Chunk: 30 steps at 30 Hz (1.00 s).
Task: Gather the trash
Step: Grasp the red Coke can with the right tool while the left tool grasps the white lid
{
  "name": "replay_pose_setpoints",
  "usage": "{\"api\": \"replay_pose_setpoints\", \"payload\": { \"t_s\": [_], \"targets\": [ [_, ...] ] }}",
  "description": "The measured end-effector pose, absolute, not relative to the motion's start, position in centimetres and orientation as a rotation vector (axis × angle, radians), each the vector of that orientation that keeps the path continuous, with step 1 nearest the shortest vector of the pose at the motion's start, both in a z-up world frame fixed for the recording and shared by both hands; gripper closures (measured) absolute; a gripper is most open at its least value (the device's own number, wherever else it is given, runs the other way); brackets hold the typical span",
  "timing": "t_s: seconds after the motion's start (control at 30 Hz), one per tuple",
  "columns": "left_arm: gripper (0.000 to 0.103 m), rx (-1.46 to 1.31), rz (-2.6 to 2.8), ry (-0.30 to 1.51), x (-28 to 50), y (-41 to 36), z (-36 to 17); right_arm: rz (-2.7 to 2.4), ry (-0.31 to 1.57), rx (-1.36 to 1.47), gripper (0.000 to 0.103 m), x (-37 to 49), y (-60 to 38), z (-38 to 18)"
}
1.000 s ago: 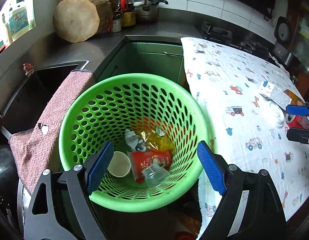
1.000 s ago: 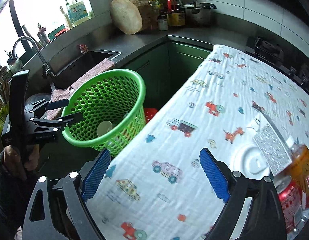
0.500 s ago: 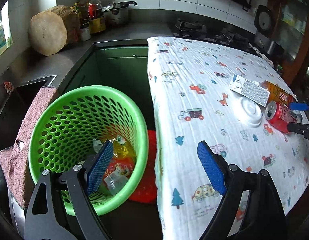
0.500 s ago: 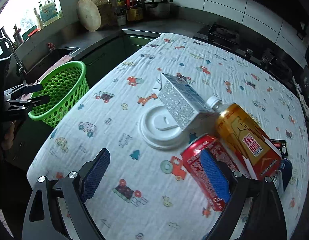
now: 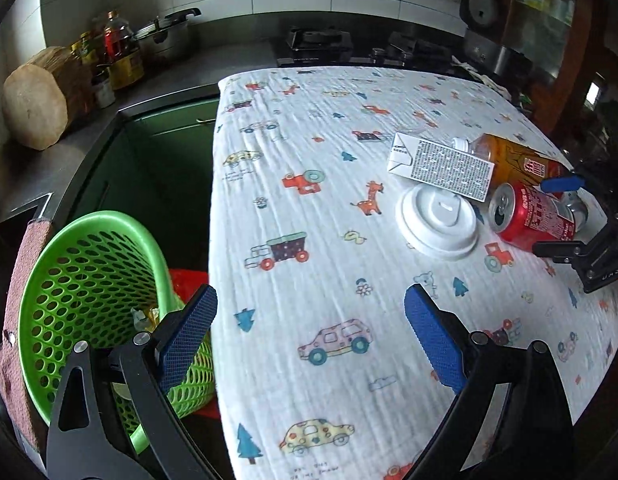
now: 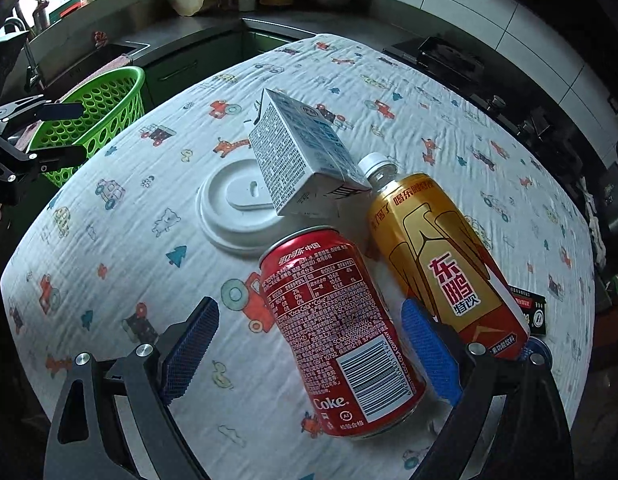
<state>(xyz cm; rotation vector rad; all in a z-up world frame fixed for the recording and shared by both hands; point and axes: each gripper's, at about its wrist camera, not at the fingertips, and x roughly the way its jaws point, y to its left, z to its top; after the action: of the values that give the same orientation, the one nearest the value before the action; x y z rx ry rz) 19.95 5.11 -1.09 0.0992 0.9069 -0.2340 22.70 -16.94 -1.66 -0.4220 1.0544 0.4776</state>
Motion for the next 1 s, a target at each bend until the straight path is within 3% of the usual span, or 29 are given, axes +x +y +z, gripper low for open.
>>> {"api": "replay_pose_setpoints", "payload": {
  "t_s": [0.33,0.53,1.0],
  "targets": [
    [0.010,0.168,-0.332,0.918,21.5,1.0,-2.4,0.500,1.095,-0.465,0.015,24.2,-17.5,-4.0],
    [0.009,0.190,-0.403,0.922,22.6,-1.2,-3.1,0.499,1.114,-0.446,0.036,23.9,-18.4,-4.6],
    [0.008,0.279,-0.523,0.945,25.6,-7.6,-5.0,0.479,1.116,-0.332,0.037,21.0,-21.6,-3.9]
  ]
}}
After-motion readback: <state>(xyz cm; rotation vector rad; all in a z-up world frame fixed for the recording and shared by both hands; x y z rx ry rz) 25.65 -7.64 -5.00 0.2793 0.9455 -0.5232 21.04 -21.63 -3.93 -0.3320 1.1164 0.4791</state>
